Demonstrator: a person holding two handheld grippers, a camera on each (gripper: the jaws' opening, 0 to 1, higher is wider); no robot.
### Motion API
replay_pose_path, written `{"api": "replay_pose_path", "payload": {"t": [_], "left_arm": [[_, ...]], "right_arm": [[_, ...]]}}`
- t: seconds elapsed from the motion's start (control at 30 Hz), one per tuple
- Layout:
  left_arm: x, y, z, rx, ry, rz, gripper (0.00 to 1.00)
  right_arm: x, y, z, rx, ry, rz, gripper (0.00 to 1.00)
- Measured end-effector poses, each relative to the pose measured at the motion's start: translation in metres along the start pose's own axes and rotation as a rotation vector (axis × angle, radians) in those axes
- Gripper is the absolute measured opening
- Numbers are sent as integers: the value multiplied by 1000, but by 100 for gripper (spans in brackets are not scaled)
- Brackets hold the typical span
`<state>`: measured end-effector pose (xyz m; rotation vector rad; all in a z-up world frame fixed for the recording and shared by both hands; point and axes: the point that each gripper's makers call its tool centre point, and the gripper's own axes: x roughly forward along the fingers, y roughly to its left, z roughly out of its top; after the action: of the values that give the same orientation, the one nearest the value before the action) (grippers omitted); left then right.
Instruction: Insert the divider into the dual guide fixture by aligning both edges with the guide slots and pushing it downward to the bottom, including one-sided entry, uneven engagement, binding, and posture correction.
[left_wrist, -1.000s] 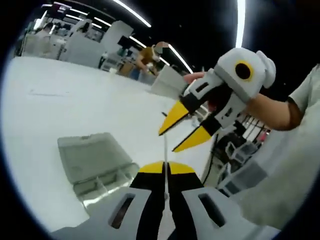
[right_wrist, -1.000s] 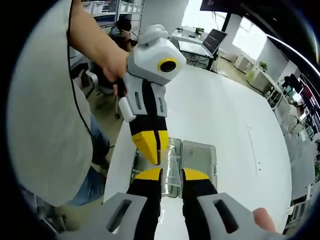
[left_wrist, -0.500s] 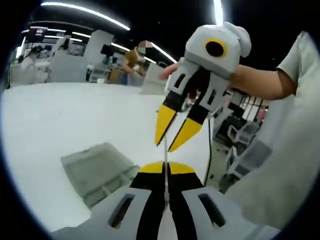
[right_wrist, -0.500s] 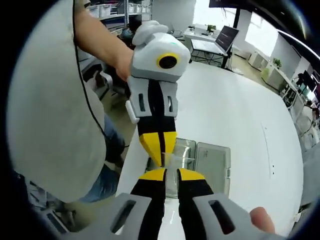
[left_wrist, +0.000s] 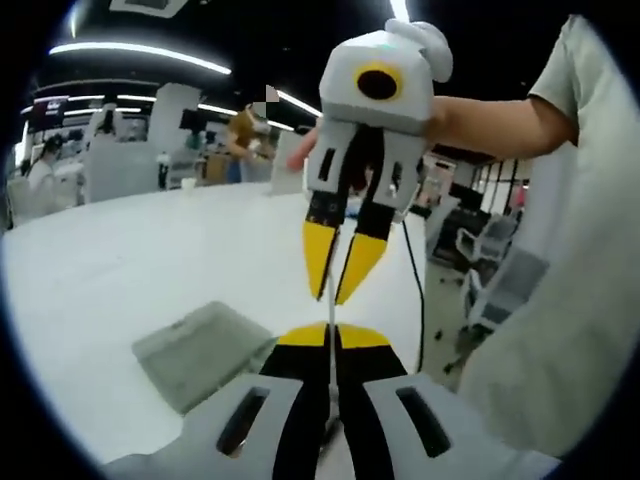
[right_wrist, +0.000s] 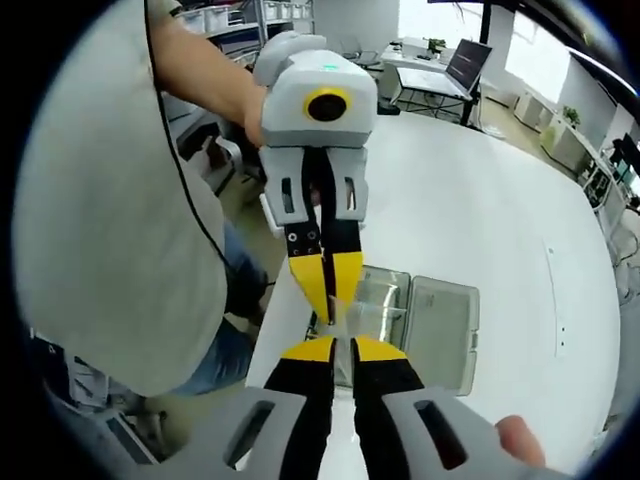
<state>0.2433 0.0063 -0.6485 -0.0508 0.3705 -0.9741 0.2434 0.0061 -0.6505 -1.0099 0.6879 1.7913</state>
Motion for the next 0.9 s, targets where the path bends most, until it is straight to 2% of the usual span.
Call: {"api": "replay_pose_path", "payload": {"t": [0.43, 0.63, 0.8, 0.9], "left_arm": [[0, -2, -4, 77, 23, -3, 0], [1, -2, -5, 67, 27, 4, 0], [2, 1, -6, 48, 23, 24, 3], [3, -2, -9, 48, 36, 24, 10]], "right_arm": [[3, 8, -2, 38, 7, 45, 0], [3, 9, -3, 71, 16, 42, 0], [4, 9, -4, 96, 34, 41, 0], [5, 7, -6, 91, 48, 32, 0]]}}
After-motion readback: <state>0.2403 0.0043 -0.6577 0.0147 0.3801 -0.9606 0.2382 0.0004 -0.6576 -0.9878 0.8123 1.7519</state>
